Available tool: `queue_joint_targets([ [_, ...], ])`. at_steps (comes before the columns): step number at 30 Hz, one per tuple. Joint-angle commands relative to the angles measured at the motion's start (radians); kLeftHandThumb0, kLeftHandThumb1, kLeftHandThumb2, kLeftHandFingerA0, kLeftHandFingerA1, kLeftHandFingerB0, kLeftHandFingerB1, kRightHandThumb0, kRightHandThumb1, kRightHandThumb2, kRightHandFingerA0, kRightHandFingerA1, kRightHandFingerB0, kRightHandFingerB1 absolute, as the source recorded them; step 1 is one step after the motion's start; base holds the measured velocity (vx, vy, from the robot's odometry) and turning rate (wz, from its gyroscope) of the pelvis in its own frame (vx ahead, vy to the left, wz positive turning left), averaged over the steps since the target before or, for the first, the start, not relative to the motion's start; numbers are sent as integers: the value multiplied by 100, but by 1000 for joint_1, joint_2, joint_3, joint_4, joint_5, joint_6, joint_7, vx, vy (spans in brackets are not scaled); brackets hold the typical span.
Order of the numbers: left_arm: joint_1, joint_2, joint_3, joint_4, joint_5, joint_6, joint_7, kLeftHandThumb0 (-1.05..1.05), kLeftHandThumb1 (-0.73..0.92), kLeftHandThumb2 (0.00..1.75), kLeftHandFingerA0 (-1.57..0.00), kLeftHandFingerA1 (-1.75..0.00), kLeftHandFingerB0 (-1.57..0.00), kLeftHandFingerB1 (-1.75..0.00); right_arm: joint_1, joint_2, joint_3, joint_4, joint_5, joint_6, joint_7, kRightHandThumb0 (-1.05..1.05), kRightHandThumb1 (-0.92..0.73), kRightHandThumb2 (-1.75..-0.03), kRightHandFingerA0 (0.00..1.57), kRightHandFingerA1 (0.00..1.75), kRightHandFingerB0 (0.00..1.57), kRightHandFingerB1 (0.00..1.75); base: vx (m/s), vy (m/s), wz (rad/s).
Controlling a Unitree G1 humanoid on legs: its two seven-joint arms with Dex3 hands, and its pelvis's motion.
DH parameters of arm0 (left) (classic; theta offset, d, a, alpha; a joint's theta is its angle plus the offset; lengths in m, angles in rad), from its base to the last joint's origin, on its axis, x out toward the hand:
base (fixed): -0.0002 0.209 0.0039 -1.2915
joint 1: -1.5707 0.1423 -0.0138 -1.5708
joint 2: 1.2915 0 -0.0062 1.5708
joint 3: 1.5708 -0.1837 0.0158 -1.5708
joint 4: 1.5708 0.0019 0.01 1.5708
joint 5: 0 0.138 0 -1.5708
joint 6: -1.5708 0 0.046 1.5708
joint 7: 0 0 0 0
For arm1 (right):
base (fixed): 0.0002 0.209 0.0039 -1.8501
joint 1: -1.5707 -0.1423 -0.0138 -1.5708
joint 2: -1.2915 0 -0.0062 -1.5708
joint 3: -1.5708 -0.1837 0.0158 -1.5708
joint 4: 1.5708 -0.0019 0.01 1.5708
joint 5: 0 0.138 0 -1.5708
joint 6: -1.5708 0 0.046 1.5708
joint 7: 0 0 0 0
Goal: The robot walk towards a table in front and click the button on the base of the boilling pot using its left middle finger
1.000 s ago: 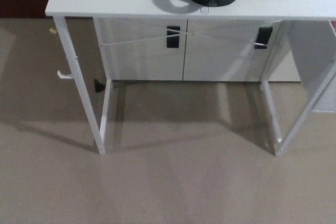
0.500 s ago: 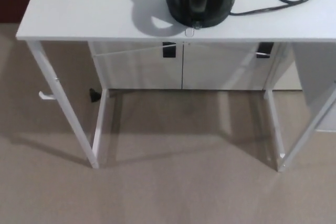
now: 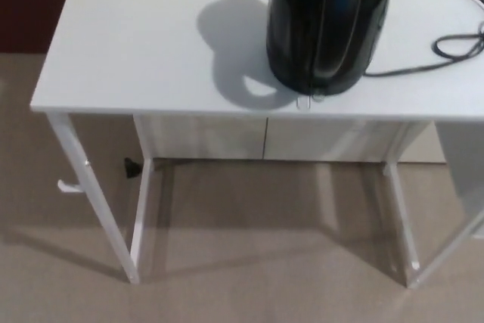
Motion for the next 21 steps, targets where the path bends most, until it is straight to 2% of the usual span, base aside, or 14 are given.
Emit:
queue_joint_targets([
  [1,-3,24,-22,-9,38,-27,22,-13,38,83,-34,-56,-14,-47,-12,-9,5,6,-18,-5,-27,-11,-40,-85,38,59,17,50,168,-169,16],
  [11,1,31,-34,-15,36,-33,13,-15,39,84,-32,-56,-12,-47,-21,-11,11,19,-16,-7,-27,-12,-40,-85,37,59,17,50,308,-141,9],
  [21,-11,33,-35,-10,38,-22,22,-13,39,84,-34,-56,-12,-47,-26,-3,3,25,-7,-19,-27,-12,-39,-85,40,61,18,51,177,87,-22],
])
